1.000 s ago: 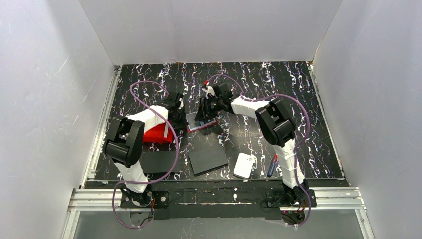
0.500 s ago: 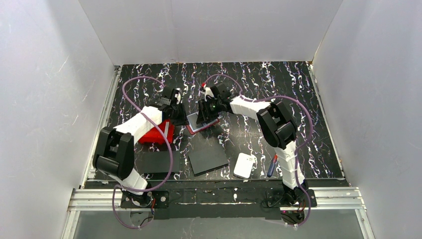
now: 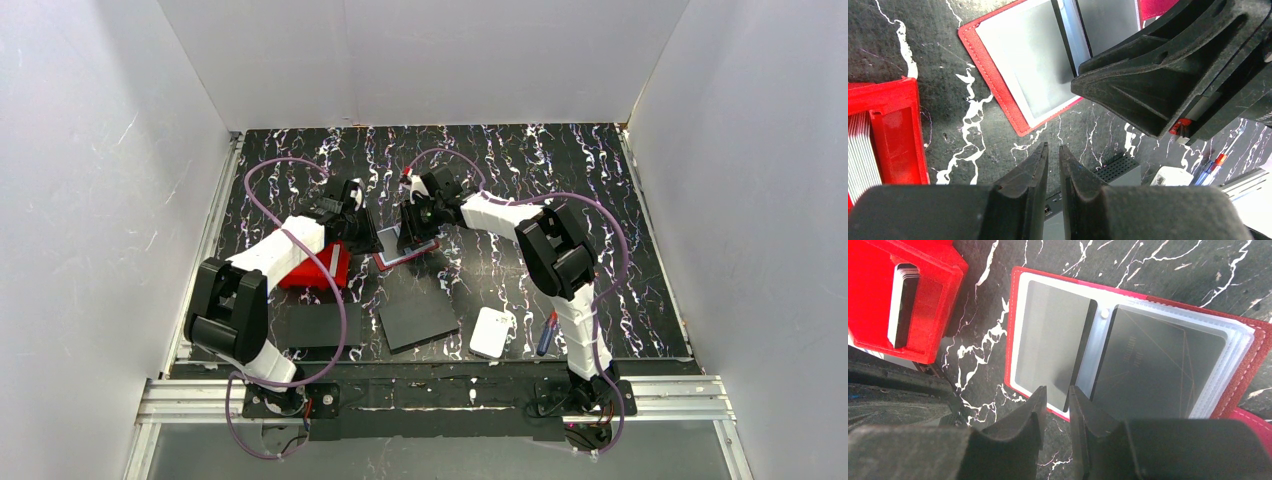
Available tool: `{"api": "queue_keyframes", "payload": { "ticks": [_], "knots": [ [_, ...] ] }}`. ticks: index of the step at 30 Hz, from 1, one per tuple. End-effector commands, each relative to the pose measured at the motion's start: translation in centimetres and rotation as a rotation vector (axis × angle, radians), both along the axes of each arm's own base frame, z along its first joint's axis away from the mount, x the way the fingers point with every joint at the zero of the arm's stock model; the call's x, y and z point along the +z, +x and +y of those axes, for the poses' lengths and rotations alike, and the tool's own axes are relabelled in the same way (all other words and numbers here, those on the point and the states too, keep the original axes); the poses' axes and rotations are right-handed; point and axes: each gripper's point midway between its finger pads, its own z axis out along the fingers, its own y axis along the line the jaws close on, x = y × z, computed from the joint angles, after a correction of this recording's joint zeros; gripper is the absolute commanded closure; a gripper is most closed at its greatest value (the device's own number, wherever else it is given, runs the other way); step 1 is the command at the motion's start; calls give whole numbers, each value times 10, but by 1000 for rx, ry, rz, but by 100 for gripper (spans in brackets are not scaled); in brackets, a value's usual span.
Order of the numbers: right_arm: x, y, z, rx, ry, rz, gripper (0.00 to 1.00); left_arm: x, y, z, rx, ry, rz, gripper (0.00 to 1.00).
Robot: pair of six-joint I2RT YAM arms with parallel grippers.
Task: Put the credit cards into the card holder
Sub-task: Insert the credit card into the card holder.
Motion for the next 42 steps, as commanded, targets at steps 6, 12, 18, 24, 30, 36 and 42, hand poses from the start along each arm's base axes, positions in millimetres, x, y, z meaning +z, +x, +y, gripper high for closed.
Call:
{"api": "queue_keyframes", "payload": {
  "ticks": [6,12,18,24,30,36,42],
  "knots": [
    [14,9,15,7,56,-34,83,4,-3,-1,10,-34,1,86],
    [-5,6,9,-3,23,-19,87,-6,-3,-3,33,-72,29,86],
    [-24,5,1,-22,-19,-14,88,-18,-1,-3,93,-135,56,82],
    [-39,3,-9,-54,-55,15,89,-24,2,2,125,-115,49,73],
    [-56,-1,-21,-89,-114,37,93,-31,11,4,153,-97,40,70],
    [-64,1,-32,-127,-172,34,98,-41,22,4,181,-83,47,73],
    [-63,-1,-29,-118,-157,41,98,-49,27,-1,182,-100,53,78]
  ]
}}
